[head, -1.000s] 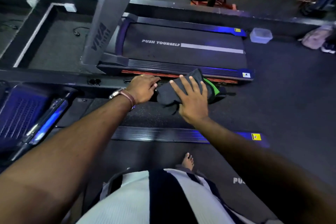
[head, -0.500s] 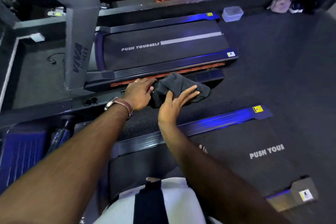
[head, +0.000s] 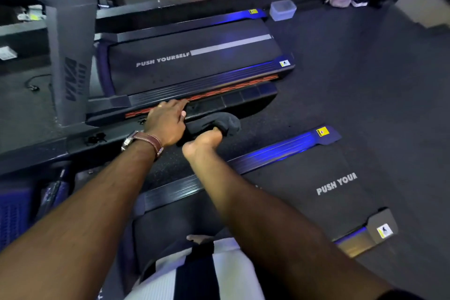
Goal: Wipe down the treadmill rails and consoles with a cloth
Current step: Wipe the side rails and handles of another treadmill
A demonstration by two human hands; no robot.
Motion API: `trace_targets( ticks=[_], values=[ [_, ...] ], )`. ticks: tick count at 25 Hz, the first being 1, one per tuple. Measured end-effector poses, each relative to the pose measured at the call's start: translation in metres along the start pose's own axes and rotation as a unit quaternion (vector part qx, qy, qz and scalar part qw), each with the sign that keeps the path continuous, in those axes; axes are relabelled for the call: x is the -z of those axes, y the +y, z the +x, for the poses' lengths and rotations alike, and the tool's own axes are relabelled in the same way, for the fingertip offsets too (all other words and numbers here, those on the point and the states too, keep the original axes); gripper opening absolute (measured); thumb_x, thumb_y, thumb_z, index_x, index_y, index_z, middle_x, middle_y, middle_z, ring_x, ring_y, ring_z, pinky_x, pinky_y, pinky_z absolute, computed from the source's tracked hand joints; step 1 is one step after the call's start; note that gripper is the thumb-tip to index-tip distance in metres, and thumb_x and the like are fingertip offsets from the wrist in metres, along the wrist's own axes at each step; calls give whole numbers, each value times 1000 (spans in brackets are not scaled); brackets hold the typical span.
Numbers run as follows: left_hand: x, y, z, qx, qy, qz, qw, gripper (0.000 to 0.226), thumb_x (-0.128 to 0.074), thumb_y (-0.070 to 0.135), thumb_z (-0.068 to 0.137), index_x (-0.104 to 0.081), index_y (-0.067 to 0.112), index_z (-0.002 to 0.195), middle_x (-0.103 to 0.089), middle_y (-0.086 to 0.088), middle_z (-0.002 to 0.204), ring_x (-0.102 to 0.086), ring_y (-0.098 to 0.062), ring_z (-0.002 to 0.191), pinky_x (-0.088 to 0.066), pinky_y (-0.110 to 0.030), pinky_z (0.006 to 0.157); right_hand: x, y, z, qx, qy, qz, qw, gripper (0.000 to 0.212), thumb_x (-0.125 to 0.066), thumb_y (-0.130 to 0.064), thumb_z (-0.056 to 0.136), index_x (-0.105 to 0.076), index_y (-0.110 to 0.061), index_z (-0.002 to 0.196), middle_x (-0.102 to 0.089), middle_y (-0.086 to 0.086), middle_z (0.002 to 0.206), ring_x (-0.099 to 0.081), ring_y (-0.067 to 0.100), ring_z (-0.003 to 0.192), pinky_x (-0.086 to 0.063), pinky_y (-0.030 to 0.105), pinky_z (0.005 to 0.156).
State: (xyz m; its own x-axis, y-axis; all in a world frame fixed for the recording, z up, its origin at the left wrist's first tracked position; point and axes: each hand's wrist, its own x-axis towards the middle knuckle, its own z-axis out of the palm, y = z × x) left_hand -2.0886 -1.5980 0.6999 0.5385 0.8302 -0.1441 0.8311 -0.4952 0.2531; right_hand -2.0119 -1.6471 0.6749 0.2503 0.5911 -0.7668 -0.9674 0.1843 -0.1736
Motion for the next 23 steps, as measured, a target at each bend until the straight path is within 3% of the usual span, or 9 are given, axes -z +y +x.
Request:
trace_targets(
  ticks=[4,6,10,15,17,19,21,22,23],
  values=[
    [0,-1,0,12,-3,-11,1000,46,-36,23,100,-35,18,146,-46,-7,141,-42,-31,123,-32,-40,102,15,-45,36,-33,34,22,999,57,-29,-57,95,-56,-24,133,-49,8,147,-43,31,136,-26,49,116],
    [1,-1,2,13,-5,-14,1000,46,-36,23,100,-35,19,146,-45,-6,142,-41,-30,125,-31,-40,103,19,-40,50,-29,72,37,996,53,-29,-56,96,-60,-22,124,-48,7,148,-43,30,136,-27,47,115],
    [3,-1,-1,6,-10,-14,1000,46,-35,24,101,-34,18,146,-45,-5,143,-40,-30,126,-30,-40,103,52,-23,36,-104,-15,-86,991,49,-39,-52,93,-62,-21,123,-60,11,127,-53,31,125,-34,43,110],
    [3,0,0,9,-14,-27,1000,46,-36,24,101,-34,19,146,-43,-3,145,-40,-29,127,-29,-41,104,36,-36,45,-81,-29,-28,996,50,-40,-47,96,-59,-16,131,-62,17,130,-55,34,123,-35,51,111],
    [4,-1,-1,-2,-11,-33,999,46,-37,23,101,-34,18,146,-42,-5,147,-39,-29,130,-28,-40,107,49,-32,30,-98,-56,-102,988,48,-32,-44,103,-61,-9,120,-70,17,108,-61,33,106,-42,48,102],
    [6,-5,-4,-21,-9,-56,998,46,-40,23,101,-36,16,146,-41,-5,148,-38,-28,133,-26,-38,110,66,-42,2,-96,-78,-210,970,43,-29,-35,106,-59,-7,120,-71,14,104,-62,28,98,-47,45,94],
    [7,-10,-6,-33,2,-66,997,45,-43,28,100,-42,15,143,-46,-6,145,-43,-27,130,-30,-38,109,78,-55,-23,46,-61,-329,941,24,-45,-19,103,-60,-6,115,-68,15,111,-64,26,96,-52,49,93],
    [8,-13,-8,-27,16,-54,998,44,-43,33,100,-47,15,140,-51,-6,140,-47,-27,126,-35,-39,106,81,-62,-33,172,-69,-404,896,16,-52,-12,97,-61,-7,109,-68,14,108,-63,22,94,-53,50,91],
    [10,-19,-10,-12,41,-34,999,42,-43,37,99,-53,16,133,-58,-8,133,-53,-29,119,-39,-40,101,79,-66,-42,312,-113,-486,809,19,-53,-8,90,-62,-10,107,-68,11,106,-62,17,95,-53,47,90]
  ],
)
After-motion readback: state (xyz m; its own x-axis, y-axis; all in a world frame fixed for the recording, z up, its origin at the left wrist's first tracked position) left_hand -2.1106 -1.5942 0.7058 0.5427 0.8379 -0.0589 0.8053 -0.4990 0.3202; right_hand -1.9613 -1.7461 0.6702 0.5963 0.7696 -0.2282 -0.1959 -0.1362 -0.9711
